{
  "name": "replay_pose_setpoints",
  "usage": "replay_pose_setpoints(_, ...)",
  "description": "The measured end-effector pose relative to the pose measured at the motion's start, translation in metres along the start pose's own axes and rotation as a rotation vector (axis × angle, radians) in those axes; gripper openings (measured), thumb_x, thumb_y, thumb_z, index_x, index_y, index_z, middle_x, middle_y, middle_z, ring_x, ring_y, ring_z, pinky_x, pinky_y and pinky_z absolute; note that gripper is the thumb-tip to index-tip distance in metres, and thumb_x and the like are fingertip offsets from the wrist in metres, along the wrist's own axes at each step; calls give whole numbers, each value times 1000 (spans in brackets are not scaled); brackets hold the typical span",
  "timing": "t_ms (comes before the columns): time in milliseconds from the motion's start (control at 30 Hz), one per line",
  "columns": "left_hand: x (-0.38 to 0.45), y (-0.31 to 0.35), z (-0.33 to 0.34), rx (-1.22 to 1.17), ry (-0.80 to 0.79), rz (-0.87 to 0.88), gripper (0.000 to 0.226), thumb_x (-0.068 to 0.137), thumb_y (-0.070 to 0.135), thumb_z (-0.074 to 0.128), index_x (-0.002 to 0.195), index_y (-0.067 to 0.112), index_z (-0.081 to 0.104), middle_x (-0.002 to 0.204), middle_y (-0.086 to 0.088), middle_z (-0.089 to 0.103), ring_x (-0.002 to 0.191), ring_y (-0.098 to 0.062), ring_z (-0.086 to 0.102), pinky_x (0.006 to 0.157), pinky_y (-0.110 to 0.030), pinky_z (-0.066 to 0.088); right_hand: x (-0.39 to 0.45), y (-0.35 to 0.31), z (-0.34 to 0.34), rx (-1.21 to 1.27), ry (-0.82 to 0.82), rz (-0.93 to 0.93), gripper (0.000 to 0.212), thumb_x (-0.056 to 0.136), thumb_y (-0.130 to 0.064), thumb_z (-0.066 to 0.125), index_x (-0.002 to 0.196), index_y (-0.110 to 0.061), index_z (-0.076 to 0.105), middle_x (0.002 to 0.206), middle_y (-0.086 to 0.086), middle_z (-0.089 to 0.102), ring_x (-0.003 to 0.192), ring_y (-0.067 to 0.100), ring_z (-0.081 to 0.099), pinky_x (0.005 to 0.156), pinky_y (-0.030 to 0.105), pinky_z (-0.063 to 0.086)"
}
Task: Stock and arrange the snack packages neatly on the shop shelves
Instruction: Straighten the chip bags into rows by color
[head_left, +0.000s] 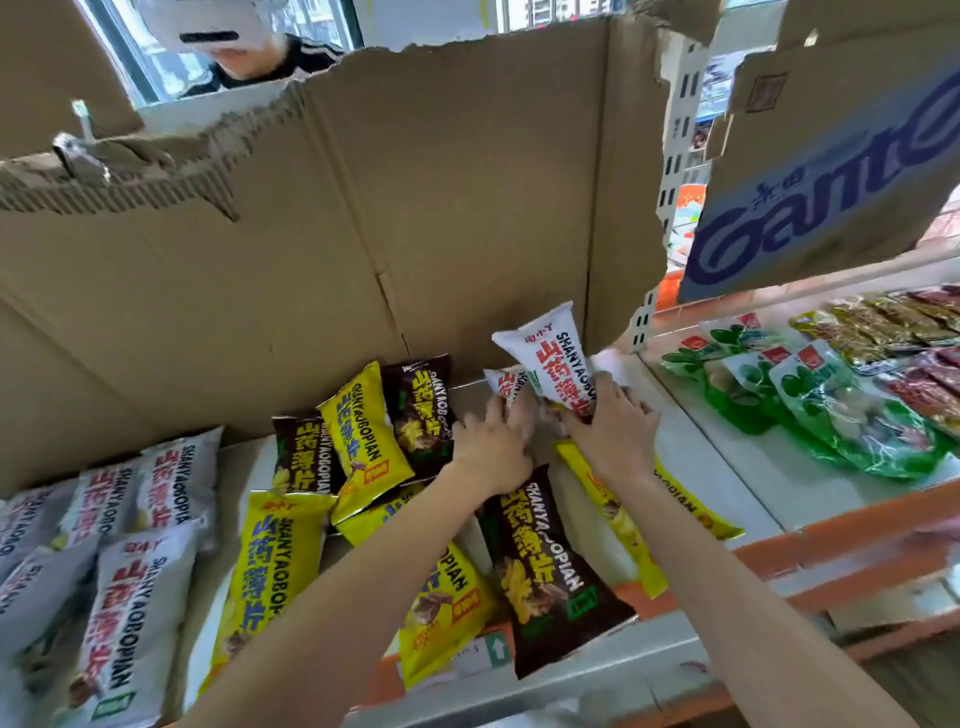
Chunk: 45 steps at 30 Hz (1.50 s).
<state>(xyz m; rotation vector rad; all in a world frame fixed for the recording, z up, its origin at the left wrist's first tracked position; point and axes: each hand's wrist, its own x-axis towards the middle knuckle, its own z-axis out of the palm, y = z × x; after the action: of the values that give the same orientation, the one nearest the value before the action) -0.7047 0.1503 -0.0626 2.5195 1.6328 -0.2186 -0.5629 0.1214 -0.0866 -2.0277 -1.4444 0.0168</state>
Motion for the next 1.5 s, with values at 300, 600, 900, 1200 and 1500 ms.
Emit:
replay_pose_setpoints(300,-33,-25,-50,-1117,638,32,54,81,-10,48,133,0,35,127,-21,41,121,-29,41,96,-16,35,9,-62,-48,615,169,-129,39,83,-30,69,109,-15,44,101,-5,62,94,13,58,86,23,46)
replay_pose_setpoints(600,-172,-150,-68,-957,984,-95,48,75,5,43,105,41,52,109,0,55,104,-13,52,88,-26,42,-44,-171,-27,693,-382,-265,29,83,-35,66,96,-15,50,83,-11,62,76,9,60,65,12,43)
replay_pose_setpoints(900,-236,-220,8,-259,520,-450,47,84,23,47,130,12,50,130,-17,40,118,-38,39,91,-42,39,-75,-268,52,661,-862,-177,42,90,-45,53,116,-13,52,119,4,62,111,19,56,97,36,42)
replay_pose_setpoints(1200,-233,-217,27,-245,561,-160,41,88,35,50,121,11,55,132,-11,46,123,-31,40,102,-42,35,-98,-253,75,69,-561,-515,42,93,-22,47,135,-15,43,137,6,49,127,23,42,103,33,29)
replay_pose_setpoints(1500,-196,-188,45,-173,188,-2,81,79,65,45,145,29,17,154,7,11,141,-27,6,115,-49,4,-101,-195,54,-235,-421,-345,58,74,-49,68,124,-36,42,151,2,9,132,40,24,103,51,32)
